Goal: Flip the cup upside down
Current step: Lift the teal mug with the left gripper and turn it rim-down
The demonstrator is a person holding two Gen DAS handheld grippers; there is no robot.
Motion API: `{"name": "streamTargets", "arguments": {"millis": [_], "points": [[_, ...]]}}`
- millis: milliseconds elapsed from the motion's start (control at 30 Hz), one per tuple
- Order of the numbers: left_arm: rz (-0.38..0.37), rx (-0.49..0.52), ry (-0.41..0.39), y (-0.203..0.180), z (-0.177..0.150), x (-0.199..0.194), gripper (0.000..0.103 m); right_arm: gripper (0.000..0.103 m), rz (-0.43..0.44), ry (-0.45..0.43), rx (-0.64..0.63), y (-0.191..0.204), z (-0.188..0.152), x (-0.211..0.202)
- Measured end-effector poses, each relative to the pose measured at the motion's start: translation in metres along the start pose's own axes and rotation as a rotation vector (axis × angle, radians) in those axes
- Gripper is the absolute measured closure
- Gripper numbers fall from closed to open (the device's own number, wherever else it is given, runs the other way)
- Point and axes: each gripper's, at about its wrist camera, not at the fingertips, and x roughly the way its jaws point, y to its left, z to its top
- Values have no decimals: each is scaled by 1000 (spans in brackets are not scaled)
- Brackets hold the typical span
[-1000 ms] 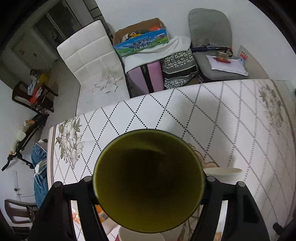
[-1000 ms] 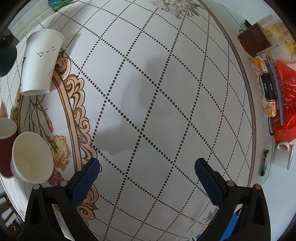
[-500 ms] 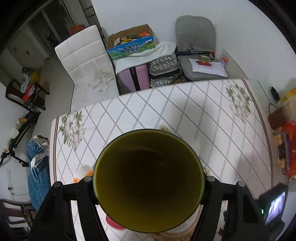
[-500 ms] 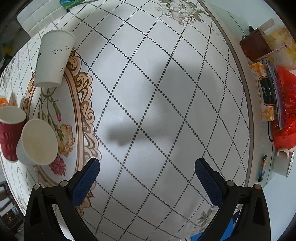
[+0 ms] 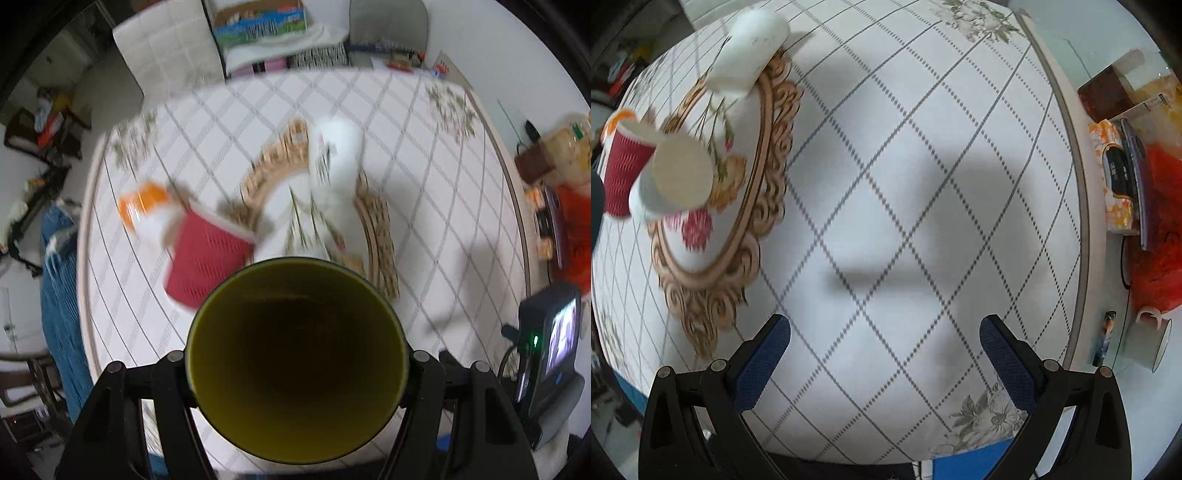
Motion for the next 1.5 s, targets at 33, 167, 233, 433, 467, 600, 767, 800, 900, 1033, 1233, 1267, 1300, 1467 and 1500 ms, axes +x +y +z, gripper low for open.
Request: {"name": "streamTargets", "arguments": {"millis": [33,167,233,433,467,600,767,800,900,1033,1233,1267,1300,1467,1500], "points": [[-4,-6,15,-1,-6,3,35,0,4,3,-12,2,-17,4],[-18,-24,89,-9,-36,19,35,0,-1,13,-66,4,-47,9],[-37,-37,137,-13,-48,29,35,0,-2,19,-86,6,-62,10],[-94,-74,277,-22,-75,59,36,0,16,58,-110,5,-101,17],[-102,-77,295,-23,-77,63,36,0,19,65,-107,2,-106,19],[-169,-117,416,-24,-84,90,36,0,26,89,-77,-17,-121,30],[-207,-174,534,-24,-83,126,36,0,14,101,-49,-45,-126,38],[-199,-169,534,-26,-80,128,36,0,9,101,-45,-53,-121,38],[-174,-149,517,-32,-69,131,36,0,-1,100,-32,-63,-117,36],[-105,-106,476,-43,-57,134,36,0,-7,99,-24,-73,-119,32],[-36,-74,418,-56,-51,138,36,0,-16,98,0,-90,-90,38],[-32,-77,414,-57,-50,137,36,0,-16,97,3,-92,-91,37],[-26,-82,410,-58,-47,138,36,0,-15,96,5,-92,-92,36],[10,-97,414,-61,-36,146,36,0,-17,87,13,-83,-90,23],[11,-103,415,-58,-39,150,36,0,-19,87,15,-84,-75,27]]}}
